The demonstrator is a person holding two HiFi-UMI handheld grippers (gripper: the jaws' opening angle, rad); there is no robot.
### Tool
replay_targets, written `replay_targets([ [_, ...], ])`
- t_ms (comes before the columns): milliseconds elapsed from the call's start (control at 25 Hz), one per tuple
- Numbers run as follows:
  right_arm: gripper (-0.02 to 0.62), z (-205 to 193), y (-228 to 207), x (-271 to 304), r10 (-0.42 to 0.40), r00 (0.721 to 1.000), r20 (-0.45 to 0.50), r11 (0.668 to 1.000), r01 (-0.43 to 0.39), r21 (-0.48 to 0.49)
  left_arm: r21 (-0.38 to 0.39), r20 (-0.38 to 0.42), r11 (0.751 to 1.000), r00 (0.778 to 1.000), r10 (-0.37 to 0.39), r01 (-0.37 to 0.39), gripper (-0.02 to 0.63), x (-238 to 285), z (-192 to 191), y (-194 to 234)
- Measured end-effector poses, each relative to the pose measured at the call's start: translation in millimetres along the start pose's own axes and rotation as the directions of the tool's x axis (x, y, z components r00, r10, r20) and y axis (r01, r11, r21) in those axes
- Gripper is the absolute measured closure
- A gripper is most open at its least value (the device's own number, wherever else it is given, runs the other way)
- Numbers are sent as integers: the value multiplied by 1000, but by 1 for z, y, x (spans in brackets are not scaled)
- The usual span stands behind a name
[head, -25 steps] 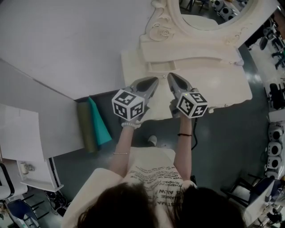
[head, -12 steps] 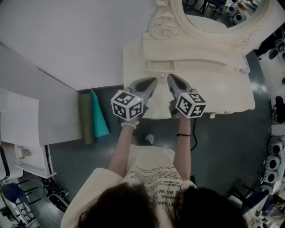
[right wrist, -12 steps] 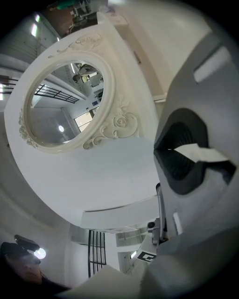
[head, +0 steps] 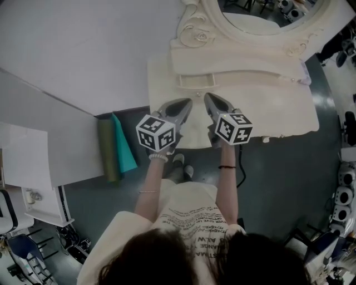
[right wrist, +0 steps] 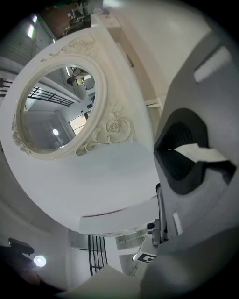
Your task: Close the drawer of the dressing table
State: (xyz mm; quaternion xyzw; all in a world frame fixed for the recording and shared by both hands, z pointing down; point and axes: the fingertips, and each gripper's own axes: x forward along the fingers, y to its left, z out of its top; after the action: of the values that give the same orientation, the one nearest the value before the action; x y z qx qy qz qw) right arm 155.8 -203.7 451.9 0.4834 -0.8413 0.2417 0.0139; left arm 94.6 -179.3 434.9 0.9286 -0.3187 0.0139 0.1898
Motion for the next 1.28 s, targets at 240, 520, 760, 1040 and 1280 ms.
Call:
replay_targets([
  [240,592,-6,-13,12,-24,999,-38,999,26,43,-14,-23,1000,1000,-14,14,607,12,-4,10],
  [520,592,-21,-22,28,-33,995,-99,996,41,82,-43,-62,999,998,-19,16,607,20,-18,22],
  [760,575,-36,-26,39,-27,987,-159,994,43,99,-66,-76,998,997,-18,13,607,25,-26,31],
  [1040,540,-49,-32,47,-23,980,-198,989,51,136,-86,-100,996,995,-16,8,607,28,-38,37],
  [1280,498,-60,-35,53,-11,974,-225,986,48,159,-92,-130,996,991,-15,3,607,31,-50,39],
])
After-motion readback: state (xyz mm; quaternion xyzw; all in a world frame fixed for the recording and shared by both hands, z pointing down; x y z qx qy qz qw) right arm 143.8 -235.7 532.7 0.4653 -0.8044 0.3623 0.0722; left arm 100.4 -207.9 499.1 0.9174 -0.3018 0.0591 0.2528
